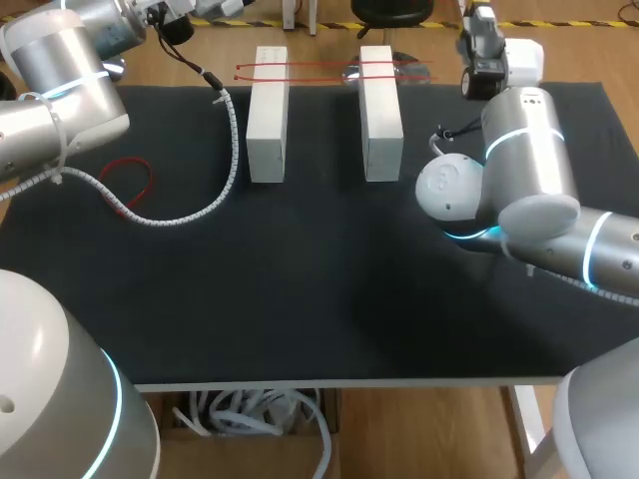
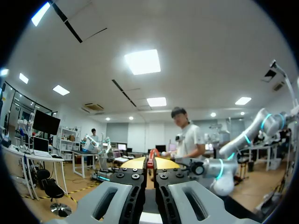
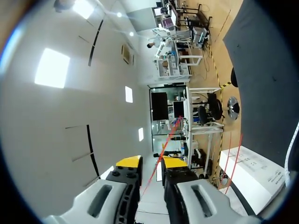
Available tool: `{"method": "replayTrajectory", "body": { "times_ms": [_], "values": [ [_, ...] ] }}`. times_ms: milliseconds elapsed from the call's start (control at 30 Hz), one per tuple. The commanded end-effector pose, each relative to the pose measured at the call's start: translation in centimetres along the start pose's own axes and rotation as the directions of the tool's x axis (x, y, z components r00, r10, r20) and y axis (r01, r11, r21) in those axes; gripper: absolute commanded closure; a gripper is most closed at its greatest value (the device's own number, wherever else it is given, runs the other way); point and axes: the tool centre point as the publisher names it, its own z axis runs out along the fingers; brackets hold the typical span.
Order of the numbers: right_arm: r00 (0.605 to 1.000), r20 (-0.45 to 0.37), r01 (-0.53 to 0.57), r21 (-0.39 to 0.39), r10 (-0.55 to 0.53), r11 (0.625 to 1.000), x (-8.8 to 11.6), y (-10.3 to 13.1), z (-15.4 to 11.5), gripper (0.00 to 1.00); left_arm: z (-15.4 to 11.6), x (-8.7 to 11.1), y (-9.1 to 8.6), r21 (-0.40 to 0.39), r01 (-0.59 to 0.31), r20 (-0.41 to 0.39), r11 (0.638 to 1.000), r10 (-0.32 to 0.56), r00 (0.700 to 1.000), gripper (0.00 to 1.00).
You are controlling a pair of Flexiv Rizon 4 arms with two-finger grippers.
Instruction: Grab the tape and strap the tape.
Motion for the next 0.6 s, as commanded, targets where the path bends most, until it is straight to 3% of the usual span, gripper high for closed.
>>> {"method": "replayTrajectory", "body": {
  "times_ms": [33,100,600],
  "values": [
    [1.000,0.005,0.003,-0.007,-0.003,1.000,0.10,-0.15,-0.03,0.89,0.02,0.05,0.01,0.000,-0.001,0.003,1.000,0.001,1.000,1.00],
    [1.000,0.007,0.002,-0.007,-0.002,1.000,0.10,-0.15,-0.05,1.00,0.02,0.05,0.01,0.000,-0.001,0.003,1.000,0.001,1.000,1.00],
    [1.000,-0.007,0.025,0.001,-0.025,1.000,0.68,-0.32,-0.09,1.00,0.02,0.05,0.01,0.000,-0.001,0.003,1.000,0.001,1.000,1.00]
  ]
}}
